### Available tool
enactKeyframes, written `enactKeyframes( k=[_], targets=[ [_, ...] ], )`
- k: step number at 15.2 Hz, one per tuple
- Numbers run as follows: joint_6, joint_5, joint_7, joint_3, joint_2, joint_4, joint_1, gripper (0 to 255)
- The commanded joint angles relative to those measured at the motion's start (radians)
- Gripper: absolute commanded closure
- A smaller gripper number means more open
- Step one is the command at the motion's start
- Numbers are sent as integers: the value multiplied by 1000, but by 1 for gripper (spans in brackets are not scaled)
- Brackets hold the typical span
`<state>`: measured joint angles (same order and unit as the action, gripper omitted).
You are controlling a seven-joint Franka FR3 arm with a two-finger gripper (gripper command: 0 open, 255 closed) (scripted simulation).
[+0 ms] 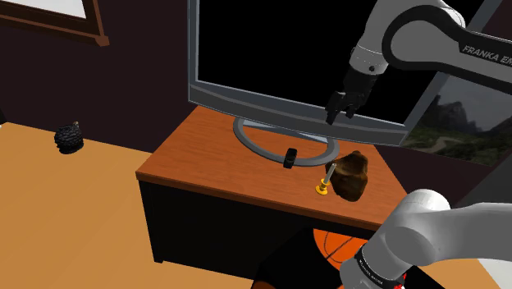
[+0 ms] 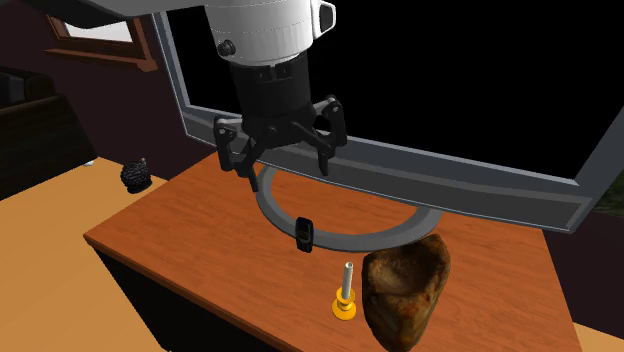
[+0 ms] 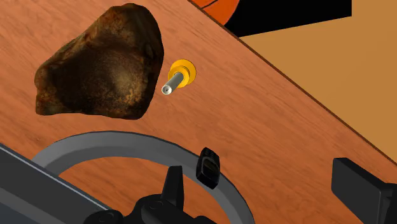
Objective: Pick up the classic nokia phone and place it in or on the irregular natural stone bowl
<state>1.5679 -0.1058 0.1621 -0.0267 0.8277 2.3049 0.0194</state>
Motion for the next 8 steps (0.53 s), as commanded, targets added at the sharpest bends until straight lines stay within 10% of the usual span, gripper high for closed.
enactKeyframes(
  k=[1,8],
  targets=[
    [0,0,0,0,0,0,0,0],
    [244,-17,-47,74,-111,125,-10,0]
  ],
)
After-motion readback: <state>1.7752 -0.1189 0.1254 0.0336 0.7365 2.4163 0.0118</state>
